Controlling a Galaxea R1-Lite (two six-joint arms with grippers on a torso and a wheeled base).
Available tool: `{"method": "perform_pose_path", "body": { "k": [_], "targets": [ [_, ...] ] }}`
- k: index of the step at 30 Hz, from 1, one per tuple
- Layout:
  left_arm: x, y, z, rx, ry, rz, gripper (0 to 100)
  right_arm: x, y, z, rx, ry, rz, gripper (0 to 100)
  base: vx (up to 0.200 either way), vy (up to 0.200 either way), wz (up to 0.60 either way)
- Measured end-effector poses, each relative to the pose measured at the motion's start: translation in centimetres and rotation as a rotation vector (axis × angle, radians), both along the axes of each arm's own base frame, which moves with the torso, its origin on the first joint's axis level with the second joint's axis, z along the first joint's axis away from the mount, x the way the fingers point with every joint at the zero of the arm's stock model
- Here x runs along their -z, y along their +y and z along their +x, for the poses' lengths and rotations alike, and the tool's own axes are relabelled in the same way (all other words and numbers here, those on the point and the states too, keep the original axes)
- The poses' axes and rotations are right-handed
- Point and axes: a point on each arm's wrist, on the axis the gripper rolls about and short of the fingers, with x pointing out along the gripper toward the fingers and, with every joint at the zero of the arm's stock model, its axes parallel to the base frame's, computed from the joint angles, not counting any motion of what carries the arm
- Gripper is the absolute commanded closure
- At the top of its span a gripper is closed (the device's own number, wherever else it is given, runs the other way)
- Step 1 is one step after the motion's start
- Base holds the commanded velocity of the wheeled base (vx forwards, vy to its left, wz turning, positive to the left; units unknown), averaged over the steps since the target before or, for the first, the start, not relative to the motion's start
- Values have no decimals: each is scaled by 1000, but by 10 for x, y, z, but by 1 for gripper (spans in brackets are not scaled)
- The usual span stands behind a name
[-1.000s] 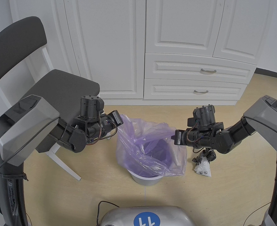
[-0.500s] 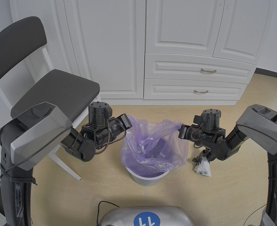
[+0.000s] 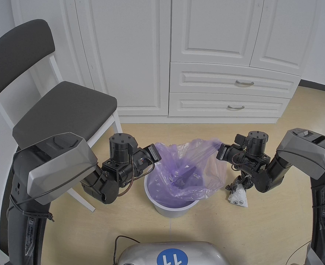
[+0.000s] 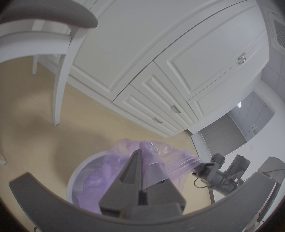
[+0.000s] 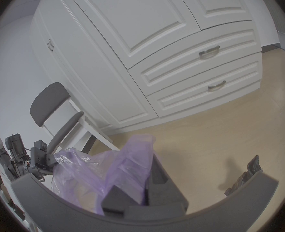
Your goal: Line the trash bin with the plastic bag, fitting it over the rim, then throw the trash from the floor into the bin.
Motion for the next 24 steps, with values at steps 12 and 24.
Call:
{"method": "perform_pose_path", "body": {
  "k": [12, 24],
  "targets": [
    [24, 24, -10, 149, 186, 135, 100, 10, -3, -13, -42, 42, -64, 100, 0, 0, 0],
    [22, 54, -7, 151, 182, 191, 100, 30, 4, -48, -156, 418, -293, 100, 0, 0, 0]
  ]
}}
